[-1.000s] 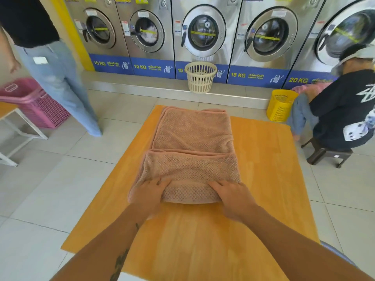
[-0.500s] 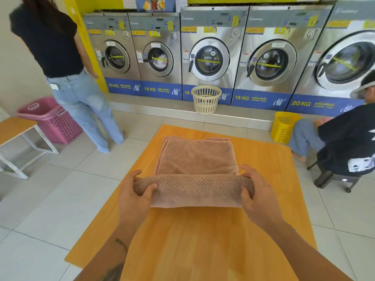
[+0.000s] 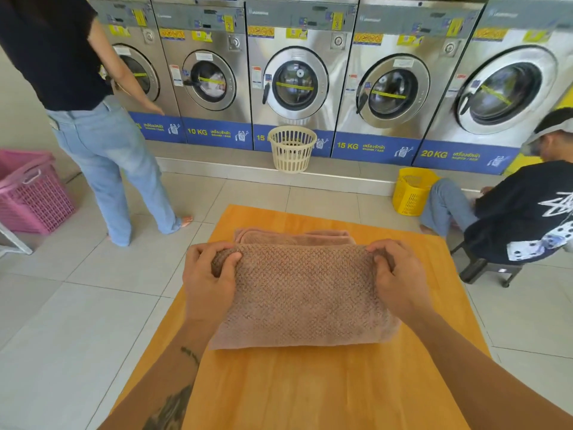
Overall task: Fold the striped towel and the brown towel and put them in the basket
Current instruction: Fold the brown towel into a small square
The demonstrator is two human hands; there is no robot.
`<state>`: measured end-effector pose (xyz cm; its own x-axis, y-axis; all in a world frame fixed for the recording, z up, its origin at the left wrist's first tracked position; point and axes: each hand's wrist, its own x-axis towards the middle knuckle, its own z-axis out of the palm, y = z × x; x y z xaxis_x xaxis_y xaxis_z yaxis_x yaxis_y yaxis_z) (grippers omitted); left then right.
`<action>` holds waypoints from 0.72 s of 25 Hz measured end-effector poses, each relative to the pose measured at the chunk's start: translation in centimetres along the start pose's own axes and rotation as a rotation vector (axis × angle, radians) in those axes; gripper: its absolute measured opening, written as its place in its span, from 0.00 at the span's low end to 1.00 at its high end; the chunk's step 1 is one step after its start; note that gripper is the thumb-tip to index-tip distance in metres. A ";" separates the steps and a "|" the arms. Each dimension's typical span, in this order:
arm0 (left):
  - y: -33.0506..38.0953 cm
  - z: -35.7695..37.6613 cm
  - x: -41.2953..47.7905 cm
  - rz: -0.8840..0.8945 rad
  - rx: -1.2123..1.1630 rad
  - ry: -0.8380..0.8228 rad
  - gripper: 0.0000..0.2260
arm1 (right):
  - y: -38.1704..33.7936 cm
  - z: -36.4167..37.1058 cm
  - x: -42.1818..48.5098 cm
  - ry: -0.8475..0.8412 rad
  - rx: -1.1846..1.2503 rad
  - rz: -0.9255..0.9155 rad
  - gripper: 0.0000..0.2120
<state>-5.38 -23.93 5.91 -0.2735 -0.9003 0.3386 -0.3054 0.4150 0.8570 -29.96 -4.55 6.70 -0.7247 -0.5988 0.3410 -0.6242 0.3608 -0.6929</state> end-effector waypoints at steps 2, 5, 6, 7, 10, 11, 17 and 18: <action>-0.8 1.5 3.0 -0.002 0.000 -0.034 0.07 | 0.0 1.1 3.1 -0.010 -0.021 0.028 0.12; -3.1 4.8 8.4 0.027 0.013 -0.069 0.05 | 1.1 3.9 8.1 -0.020 -0.072 0.055 0.12; -4.1 5.9 10.0 0.021 0.028 -0.090 0.04 | 1.6 4.9 9.3 -0.039 -0.096 0.075 0.11; -5.3 7.2 11.5 0.005 0.046 -0.121 0.04 | 2.6 6.1 10.6 -0.062 -0.115 0.107 0.11; -9.9 10.8 14.6 -0.090 0.172 -0.281 0.05 | 5.5 9.3 13.1 -0.137 -0.145 0.233 0.10; -11.4 11.9 15.1 -0.128 0.225 -0.356 0.06 | 6.5 10.3 13.5 -0.166 -0.154 0.277 0.10; -14.5 14.7 14.1 -0.219 0.338 -0.348 0.07 | 9.3 13.9 13.0 -0.359 -0.277 0.368 0.23; -14.4 14.6 13.8 -0.206 0.330 -0.334 0.07 | 9.3 13.9 12.9 -0.356 -0.274 0.376 0.23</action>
<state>-18.06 -40.44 -7.46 -0.4372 -0.8993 -0.0134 -0.6406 0.3009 0.7065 -41.09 -18.86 -4.13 -0.7981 -0.5798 -0.1636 -0.4299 0.7384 -0.5196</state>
